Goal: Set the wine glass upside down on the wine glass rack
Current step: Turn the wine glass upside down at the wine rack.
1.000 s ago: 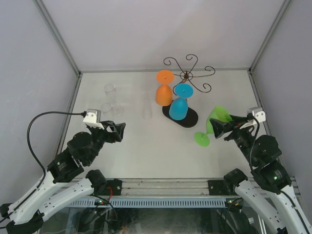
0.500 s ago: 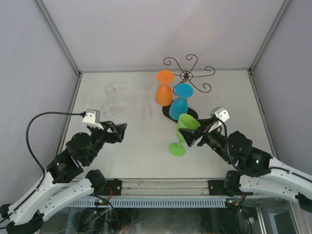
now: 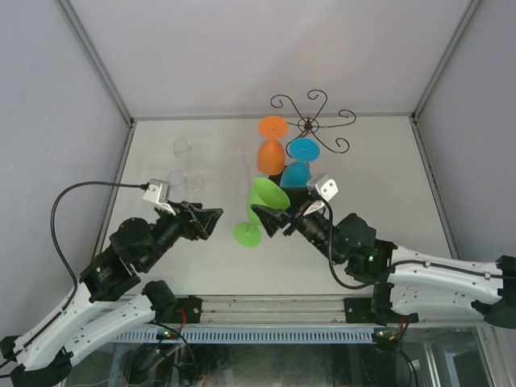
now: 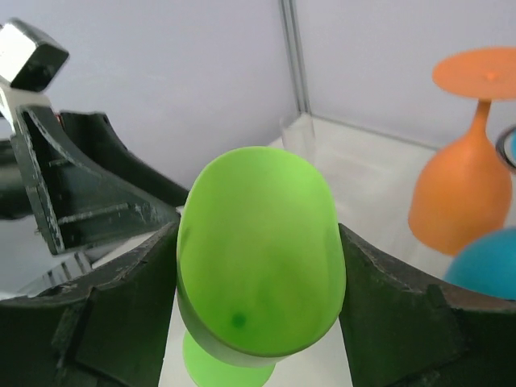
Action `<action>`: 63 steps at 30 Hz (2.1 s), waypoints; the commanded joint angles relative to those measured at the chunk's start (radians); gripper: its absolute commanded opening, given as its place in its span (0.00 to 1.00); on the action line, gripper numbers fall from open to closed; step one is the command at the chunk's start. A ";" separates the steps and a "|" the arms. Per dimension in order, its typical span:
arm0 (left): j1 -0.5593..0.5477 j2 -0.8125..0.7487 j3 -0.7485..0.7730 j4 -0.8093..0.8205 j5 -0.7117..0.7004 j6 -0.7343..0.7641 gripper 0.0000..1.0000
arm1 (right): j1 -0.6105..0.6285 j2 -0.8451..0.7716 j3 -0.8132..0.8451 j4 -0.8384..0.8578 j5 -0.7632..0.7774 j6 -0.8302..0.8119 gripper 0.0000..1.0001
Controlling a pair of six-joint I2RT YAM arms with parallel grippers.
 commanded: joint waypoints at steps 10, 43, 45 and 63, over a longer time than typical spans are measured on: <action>0.005 0.003 -0.037 0.119 0.103 -0.135 0.73 | -0.004 0.152 0.013 0.568 -0.049 -0.181 0.24; 0.005 -0.012 -0.046 0.171 -0.001 -0.183 0.00 | 0.001 0.046 -0.045 0.409 -0.122 -0.163 0.69; 0.005 -0.017 -0.030 0.122 -0.040 -0.133 0.00 | 0.001 -0.002 -0.045 0.304 -0.127 -0.154 0.78; 0.005 0.066 0.145 -0.148 -0.166 0.299 0.00 | -0.026 -0.368 0.175 -0.744 -0.061 -0.053 0.89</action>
